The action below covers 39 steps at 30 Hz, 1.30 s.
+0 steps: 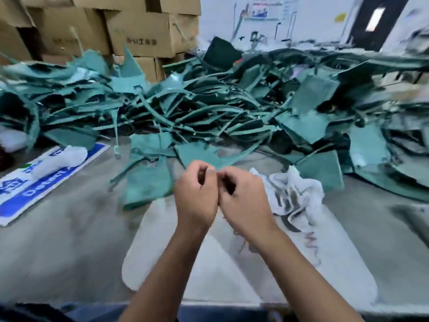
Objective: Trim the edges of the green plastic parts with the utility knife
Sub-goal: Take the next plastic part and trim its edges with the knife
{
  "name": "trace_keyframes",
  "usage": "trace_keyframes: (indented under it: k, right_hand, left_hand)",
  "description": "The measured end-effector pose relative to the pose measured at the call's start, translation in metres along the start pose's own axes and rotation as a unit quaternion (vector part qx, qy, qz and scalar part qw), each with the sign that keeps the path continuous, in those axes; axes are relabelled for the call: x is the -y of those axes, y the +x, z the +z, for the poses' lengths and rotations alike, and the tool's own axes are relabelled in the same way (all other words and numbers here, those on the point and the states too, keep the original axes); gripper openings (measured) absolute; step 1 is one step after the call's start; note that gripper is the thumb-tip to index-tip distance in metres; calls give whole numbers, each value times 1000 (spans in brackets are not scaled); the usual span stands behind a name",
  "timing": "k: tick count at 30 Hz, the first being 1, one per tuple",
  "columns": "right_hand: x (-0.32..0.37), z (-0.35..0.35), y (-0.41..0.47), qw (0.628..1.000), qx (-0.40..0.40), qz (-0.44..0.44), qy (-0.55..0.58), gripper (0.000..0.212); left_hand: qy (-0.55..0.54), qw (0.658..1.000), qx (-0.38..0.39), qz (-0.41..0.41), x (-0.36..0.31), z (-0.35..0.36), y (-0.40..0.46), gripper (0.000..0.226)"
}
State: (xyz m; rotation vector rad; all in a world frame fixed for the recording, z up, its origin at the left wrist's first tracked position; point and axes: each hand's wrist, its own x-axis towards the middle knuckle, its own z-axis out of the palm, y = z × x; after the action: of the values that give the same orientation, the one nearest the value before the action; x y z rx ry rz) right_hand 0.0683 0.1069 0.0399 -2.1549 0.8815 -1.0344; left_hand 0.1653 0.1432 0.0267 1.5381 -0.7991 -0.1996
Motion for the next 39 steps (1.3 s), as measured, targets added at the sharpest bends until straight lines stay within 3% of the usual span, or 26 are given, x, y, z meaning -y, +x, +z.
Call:
trace_keyframes:
  k: [2, 4, 7, 9, 11, 14, 17, 20, 23, 26, 31, 35, 37, 39]
  right_hand:
    - [-25, -20, 21, 993, -9, 24, -111, 15]
    - [-41, -33, 40, 982, 4, 47, -182, 14]
    - [-50, -32, 59, 958, 113, 46, -261, 14]
    - [-48, -19, 63, 934, 207, 30, -291, 13]
    - [-52, -4, 62, 910, 271, 27, -314, 12]
    - [-64, 5, 62, 900, 252, 49, -353, 13]
    - [-78, 1, 68, 901, 215, 105, -361, 20]
    - [-87, -12, 76, 911, 181, 134, -346, 4]
    - [-95, -26, 82, 926, 148, 159, -310, 20]
    - [-106, -42, 86, 934, 117, 176, -287, 18]
    - [-128, -67, 81, 905, 105, 217, -351, 8]
    - [-119, -66, 79, 885, 107, 191, -410, 33]
    - [-103, -61, 76, 883, 100, 163, -430, 36]
    - [-86, -54, 70, 871, 158, 170, -434, 47]
  left_hand:
    - [103, 993, 58, 17, 6, 32, 19, 15]
    - [280, 952, 90, 83, 15, 55, 41, 16]
    - [473, 867, 150, 41, 33, 70, 74, 57]
    - [514, 834, 202, -16, 48, 69, 87, 71]
    - [539, 813, 220, -9, 62, 63, 97, 74]
    - [595, 772, 196, 108, 69, 55, 108, 74]
    - [640, 721, 192, 184, 73, 51, 115, 57]
    - [630, 738, 189, 154, 80, 56, 114, 55]
    - [603, 770, 186, 99, 88, 66, 110, 73]
    - [566, 796, 193, 88, 92, 76, 111, 81]
    - [603, 767, 194, 102, 87, 88, 124, 62]
    - [644, 714, 181, 207, 84, 95, 117, 47]
    - [642, 711, 167, 232, 82, 95, 113, 38]
    - [636, 714, 156, 248, 77, 92, 109, 31]
